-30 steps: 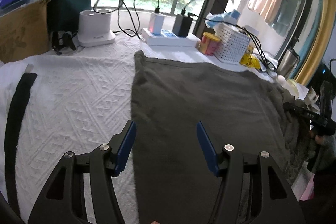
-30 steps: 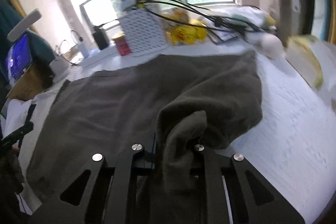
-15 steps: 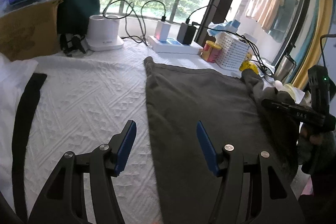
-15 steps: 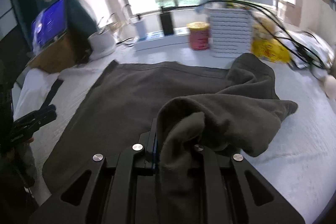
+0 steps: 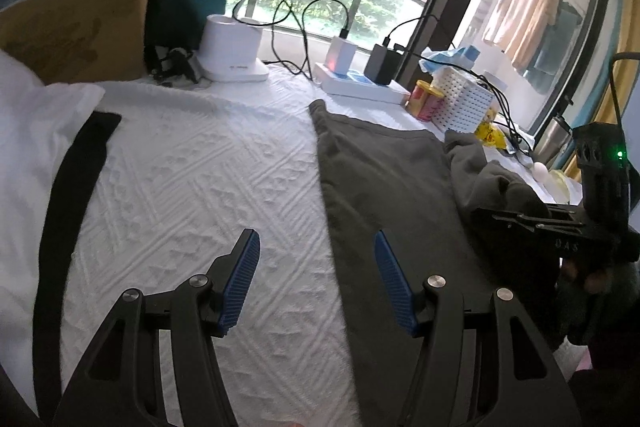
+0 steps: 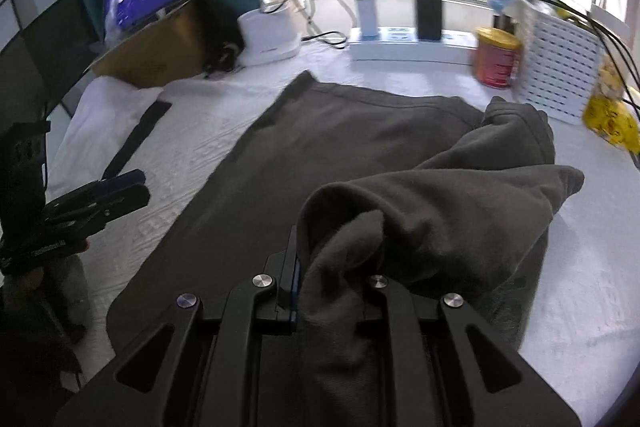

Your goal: Fold small clothes

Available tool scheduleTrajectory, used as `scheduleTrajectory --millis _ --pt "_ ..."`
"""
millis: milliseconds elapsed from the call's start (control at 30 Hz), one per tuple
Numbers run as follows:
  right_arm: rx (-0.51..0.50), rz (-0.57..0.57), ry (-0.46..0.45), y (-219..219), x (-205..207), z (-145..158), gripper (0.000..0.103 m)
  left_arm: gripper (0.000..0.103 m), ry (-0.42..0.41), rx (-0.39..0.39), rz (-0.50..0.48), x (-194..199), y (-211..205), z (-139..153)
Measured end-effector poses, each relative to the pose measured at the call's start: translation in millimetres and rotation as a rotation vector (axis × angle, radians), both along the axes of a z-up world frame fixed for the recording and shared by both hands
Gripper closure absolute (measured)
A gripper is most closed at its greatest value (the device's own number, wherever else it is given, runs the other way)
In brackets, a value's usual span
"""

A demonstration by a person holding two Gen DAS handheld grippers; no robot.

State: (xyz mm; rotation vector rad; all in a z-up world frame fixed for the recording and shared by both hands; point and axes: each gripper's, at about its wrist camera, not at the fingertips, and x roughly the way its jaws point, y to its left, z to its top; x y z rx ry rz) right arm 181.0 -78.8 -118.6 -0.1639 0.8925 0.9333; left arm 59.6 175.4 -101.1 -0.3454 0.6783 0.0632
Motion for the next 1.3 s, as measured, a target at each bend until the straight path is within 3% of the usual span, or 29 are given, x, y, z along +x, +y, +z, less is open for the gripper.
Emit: scheduleTrajectory --millis 233,267,333,367,667,800,867,1100,1300 --pt "-0.028 0.050 0.034 28.3 -14.0 -1.8 0.082 0.040 0.010 0.008 0.000 -6.8 4.9 0.2" --pt "0.012 0.054 0.068 26.2 -13.8 -0.5 0.076 0.040 0.012 0.013 -0.002 -7.7 4.5 0.5" --pt "0.082 0.063 0.126 20.6 -16.4 3.6 0.036 0.040 0.024 0.027 -0.008 -8.6 3.0 0.8" --pt "0.098 0.064 0.130 19.4 -20.4 7.3 0.031 0.040 0.029 0.034 -0.006 -9.3 2.9 0.7" --pt "0.117 0.149 0.055 -11.7 -58.5 42.0 0.030 0.040 0.065 0.050 0.020 -5.2 -2.1 7.0" --pt "0.148 0.139 0.116 -39.9 -55.0 36.0 0.030 0.040 0.071 0.076 0.001 7.1 -17.6 12.7" --pt "0.171 0.116 0.140 -53.5 -50.9 34.4 0.030 0.040 0.073 0.088 -0.005 14.0 -23.8 16.9" --pt "0.213 -0.061 0.092 -118.6 -22.6 33.9 0.030 0.040 0.041 0.156 -0.097 40.9 -65.3 48.6" --pt "0.116 -0.248 -0.001 -157.0 9.6 13.5 0.030 0.040 0.052 0.223 -0.206 71.1 -110.9 68.7"
